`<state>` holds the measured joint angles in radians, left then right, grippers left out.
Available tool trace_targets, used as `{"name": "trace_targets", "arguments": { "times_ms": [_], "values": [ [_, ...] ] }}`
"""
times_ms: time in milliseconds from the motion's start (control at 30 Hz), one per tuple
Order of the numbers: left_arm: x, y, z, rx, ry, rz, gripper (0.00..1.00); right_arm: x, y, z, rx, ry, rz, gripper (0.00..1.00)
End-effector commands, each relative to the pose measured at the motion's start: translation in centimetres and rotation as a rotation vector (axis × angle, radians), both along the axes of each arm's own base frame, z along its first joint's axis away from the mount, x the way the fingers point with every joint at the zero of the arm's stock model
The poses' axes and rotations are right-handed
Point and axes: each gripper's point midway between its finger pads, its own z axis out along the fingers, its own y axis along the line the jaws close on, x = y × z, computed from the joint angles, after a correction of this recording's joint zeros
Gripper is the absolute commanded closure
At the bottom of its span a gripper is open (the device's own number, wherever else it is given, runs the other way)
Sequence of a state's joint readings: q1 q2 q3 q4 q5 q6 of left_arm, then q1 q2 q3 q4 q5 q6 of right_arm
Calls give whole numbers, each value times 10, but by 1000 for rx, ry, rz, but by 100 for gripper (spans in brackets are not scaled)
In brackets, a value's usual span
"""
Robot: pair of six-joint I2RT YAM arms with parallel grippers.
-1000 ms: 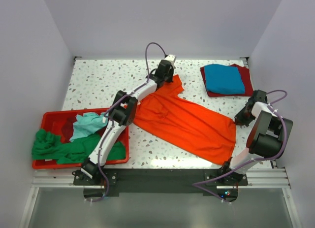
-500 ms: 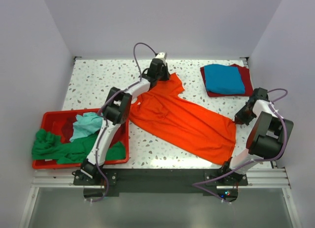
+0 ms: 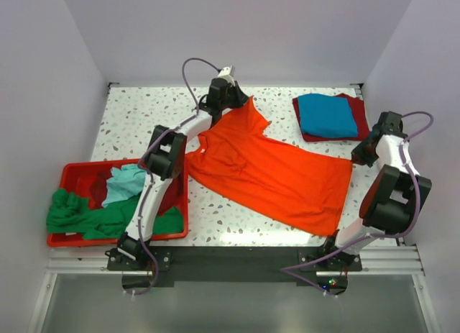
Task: Fold and stack the t-shirts
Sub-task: Fold the tshirt
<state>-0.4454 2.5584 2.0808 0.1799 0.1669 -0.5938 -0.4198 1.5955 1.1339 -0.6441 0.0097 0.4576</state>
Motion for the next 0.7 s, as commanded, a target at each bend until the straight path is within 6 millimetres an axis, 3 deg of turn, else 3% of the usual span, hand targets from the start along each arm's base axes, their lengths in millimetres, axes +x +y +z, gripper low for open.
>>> {"name": "trace_targets", "arguments": {
  "times_ms": [0, 200, 367, 400, 667],
  "values": [
    [8, -4, 60, -125, -122, -48, 100, 16, -7, 11, -11, -24, -21, 100],
    [22, 3, 65, -208, -157, -46, 100, 27, -15, 7, -24, -18, -23, 100],
    [33, 4, 80, -266, -212, -78, 100, 36, -23, 9, -46, -21, -22, 100],
    [34, 3, 73, -279, -199, -85, 100, 37, -24, 7, -47, -14, -22, 100],
    [30, 2, 83, -346, -229, -128, 100, 44, -30, 15, -65, -30, -31, 100]
  ]
}}
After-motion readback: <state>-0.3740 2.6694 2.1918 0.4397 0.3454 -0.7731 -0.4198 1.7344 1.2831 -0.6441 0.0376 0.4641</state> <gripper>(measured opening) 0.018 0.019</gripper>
